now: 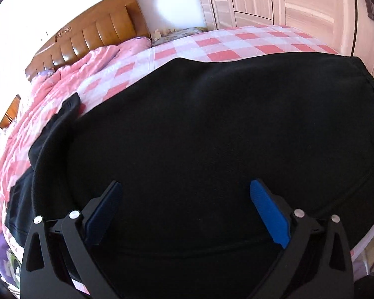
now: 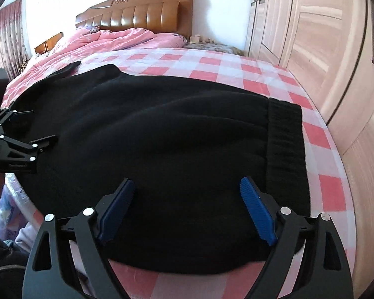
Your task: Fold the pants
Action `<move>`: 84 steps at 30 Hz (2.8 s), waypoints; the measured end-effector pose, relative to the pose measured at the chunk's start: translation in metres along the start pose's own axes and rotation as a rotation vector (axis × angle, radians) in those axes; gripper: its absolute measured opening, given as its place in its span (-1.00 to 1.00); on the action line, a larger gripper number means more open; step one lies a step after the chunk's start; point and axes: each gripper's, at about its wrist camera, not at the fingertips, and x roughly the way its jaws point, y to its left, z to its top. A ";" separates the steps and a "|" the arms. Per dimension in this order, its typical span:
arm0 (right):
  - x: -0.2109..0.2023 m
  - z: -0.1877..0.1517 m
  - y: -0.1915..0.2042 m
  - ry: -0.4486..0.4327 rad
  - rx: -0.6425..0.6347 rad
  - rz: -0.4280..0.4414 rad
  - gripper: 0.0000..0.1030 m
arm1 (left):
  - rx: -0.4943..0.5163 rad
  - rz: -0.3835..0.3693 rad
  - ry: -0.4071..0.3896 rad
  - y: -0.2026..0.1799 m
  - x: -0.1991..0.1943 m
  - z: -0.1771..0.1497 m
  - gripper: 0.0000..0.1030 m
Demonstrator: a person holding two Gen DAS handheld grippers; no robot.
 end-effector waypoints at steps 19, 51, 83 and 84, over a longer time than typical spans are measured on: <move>-0.009 0.042 0.024 -0.071 0.050 0.020 0.71 | -0.015 -0.026 -0.076 0.023 -0.026 0.019 0.97; 0.054 0.096 0.122 -0.053 -0.033 0.199 0.71 | -0.430 0.166 0.034 0.320 0.039 0.078 -0.78; 0.060 0.116 0.269 -0.029 -0.316 0.384 0.71 | 0.203 0.392 0.125 0.266 0.019 -0.070 0.57; 0.061 0.116 0.268 -0.026 -0.310 0.383 0.71 | 0.202 0.362 0.122 0.269 0.020 -0.069 0.48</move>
